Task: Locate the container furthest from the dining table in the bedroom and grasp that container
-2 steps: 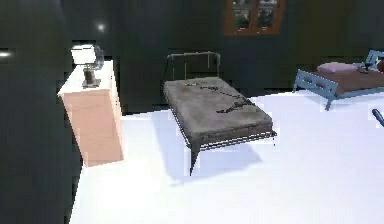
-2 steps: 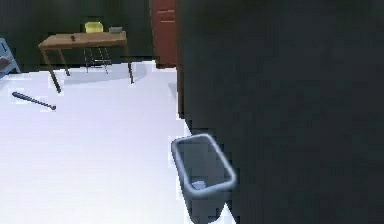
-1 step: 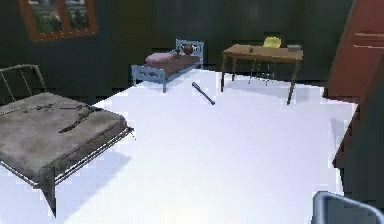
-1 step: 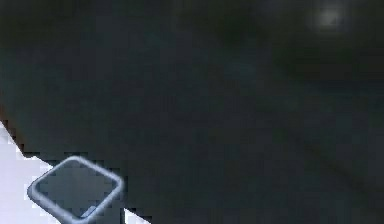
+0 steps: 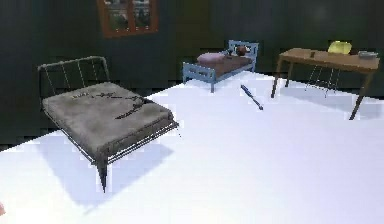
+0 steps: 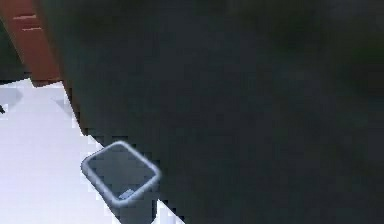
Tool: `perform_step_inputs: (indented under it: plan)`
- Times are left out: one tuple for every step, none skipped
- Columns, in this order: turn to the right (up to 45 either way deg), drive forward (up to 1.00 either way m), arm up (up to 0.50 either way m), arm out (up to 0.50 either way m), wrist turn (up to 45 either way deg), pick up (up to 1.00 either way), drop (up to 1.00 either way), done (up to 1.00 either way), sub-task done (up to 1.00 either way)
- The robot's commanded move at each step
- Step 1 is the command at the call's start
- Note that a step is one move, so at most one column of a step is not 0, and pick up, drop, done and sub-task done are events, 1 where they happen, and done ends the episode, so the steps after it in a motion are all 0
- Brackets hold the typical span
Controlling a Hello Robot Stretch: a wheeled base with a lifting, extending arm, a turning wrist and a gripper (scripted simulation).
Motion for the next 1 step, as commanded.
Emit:
perform_step_inputs:
  plan:
    - [-3.0, 0.0, 0.0, 0.0, 0.0, 0.0, 0.0, 0.0, 0.0]
